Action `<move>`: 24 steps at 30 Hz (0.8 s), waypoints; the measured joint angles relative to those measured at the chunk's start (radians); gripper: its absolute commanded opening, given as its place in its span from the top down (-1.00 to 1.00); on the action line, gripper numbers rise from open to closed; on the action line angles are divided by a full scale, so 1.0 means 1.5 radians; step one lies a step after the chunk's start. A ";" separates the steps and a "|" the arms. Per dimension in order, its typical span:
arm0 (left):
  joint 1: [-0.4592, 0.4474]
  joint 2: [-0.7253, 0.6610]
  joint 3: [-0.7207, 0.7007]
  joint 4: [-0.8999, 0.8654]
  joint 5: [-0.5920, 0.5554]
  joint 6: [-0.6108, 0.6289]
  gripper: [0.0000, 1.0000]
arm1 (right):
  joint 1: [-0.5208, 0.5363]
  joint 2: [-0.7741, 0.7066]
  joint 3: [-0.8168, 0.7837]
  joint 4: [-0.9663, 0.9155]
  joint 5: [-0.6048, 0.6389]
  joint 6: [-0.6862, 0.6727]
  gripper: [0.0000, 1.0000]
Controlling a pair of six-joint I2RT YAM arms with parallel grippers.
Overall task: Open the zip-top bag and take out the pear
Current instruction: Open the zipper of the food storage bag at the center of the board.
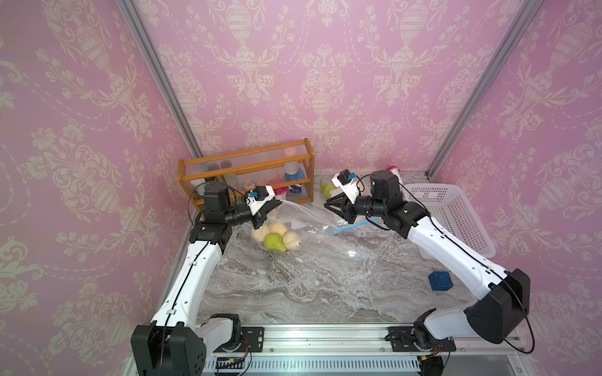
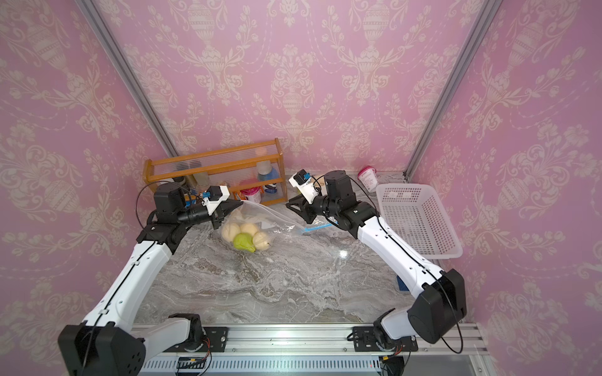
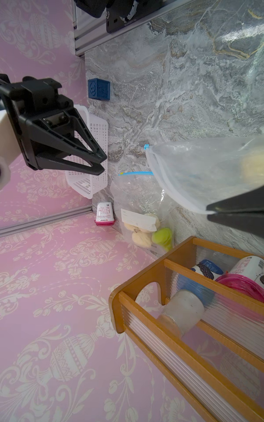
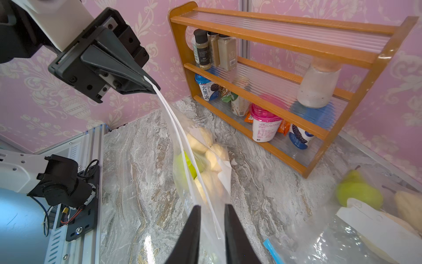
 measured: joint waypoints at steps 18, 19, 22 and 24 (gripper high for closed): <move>-0.004 0.004 0.000 -0.027 0.010 0.020 1.00 | 0.038 0.084 0.009 -0.005 0.002 0.013 1.00; -0.004 0.004 0.000 -0.027 0.010 0.021 1.00 | 0.038 0.085 0.009 -0.005 0.005 0.013 1.00; -0.004 0.004 0.000 -0.029 0.011 0.023 1.00 | 0.038 0.085 0.010 -0.004 0.011 0.012 1.00; -0.004 0.004 0.000 -0.030 0.011 0.025 1.00 | 0.038 0.085 0.011 -0.004 0.016 0.012 1.00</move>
